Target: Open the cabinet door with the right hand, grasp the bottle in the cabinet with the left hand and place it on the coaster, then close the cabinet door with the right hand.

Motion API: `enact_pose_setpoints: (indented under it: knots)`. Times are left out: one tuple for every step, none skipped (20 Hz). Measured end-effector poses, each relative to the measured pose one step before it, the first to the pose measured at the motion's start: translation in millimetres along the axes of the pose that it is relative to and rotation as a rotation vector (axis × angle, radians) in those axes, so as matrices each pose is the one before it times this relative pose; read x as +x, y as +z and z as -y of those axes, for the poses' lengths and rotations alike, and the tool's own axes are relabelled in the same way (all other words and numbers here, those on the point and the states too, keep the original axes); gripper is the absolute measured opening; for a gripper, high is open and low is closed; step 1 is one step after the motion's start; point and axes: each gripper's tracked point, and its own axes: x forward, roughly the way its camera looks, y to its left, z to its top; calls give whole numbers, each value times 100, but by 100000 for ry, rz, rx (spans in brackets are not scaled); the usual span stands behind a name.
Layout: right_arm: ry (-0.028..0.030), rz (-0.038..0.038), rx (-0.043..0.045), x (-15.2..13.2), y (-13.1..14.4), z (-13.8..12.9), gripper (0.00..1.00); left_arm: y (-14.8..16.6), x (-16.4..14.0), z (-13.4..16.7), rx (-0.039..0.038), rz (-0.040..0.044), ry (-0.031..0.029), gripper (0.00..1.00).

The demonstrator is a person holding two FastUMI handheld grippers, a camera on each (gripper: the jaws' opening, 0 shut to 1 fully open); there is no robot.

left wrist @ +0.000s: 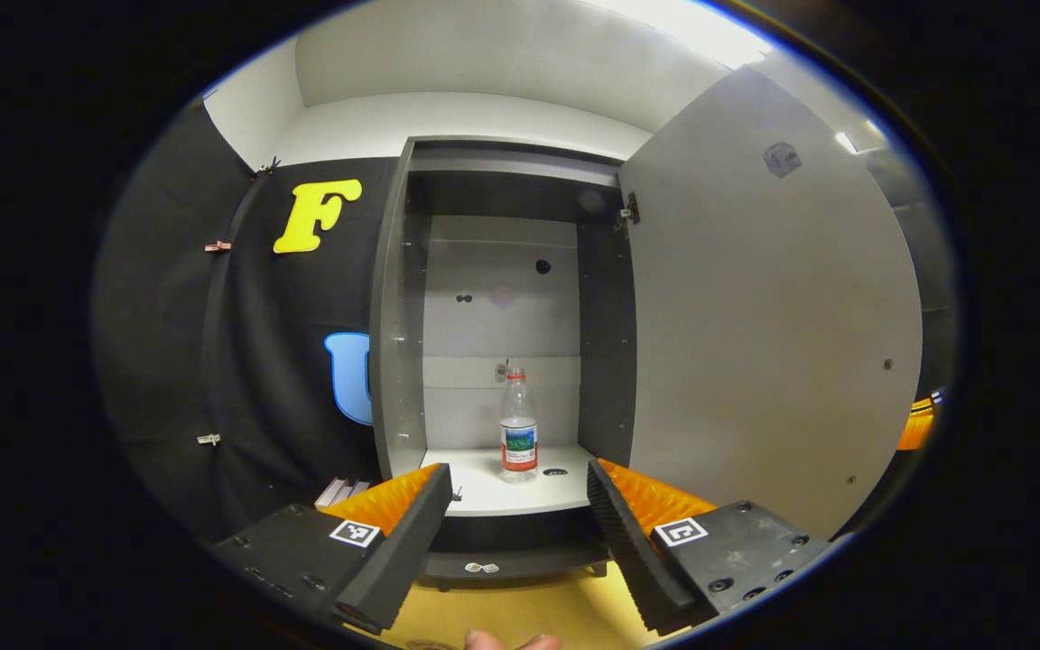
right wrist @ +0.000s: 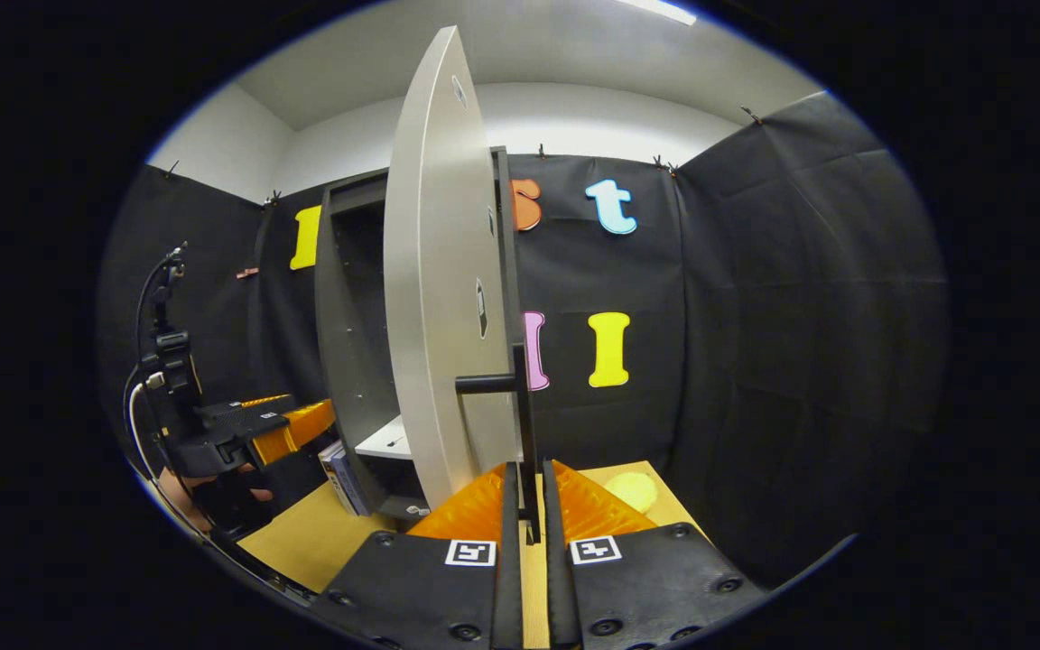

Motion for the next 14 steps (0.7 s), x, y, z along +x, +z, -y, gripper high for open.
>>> enact_pose_setpoints:
  knots:
    - [860, -100, 756, -62, 11, -258, 15, 16, 269, 293, 287, 137, -309, 96]
    - [663, -311, 92, -11, -98, -409, 15, 14, 268, 251, 162, 17, -293, 95]
    - [24, -48, -342, -250, 8, -138, 15, -140, 332, 349, 32, -132, -410, 92]
    - [-153, 17, -145, -232, 46, -84, 15, -61, 412, 320, -151, -50, -361, 94]
    - [-990, -349, 48, -457, 56, 109, 15, -106, 483, 339, -104, -27, -468, 92]
    - [-1006, -346, 20, -453, 2, 205, 15, 53, 546, 249, 183, 134, -337, 92]
    - [-397, -373, 652, -703, 11, 67, 15, -106, 687, 152, 418, 78, -195, 94]
    - [31, -338, 1235, -428, -76, -16, 15, -81, 757, 61, 425, 4, 188, 92]
    - [35, -147, 1520, 155, -112, 383, 15, -150, 824, 47, 504, -11, 464, 92]
    - [-423, 283, 1123, 38, 305, 380, 16, 132, 905, -8, 521, 554, 491, 92]
    - [-184, 503, 861, 28, 478, 283, 15, -6, 973, 95, 439, 585, 221, 92]
    - [-1967, 938, -582, -120, 312, 589, 16, 20, 1091, 58, 33, 585, 111, 95]
    - [-2057, 1098, -1194, -525, 189, 558, 18, -119, 1099, -42, 60, 657, 220, 94]
    - [-1976, 1287, -1217, -458, 147, 717, 21, -183, 1188, 117, -25, 241, -522, 92]
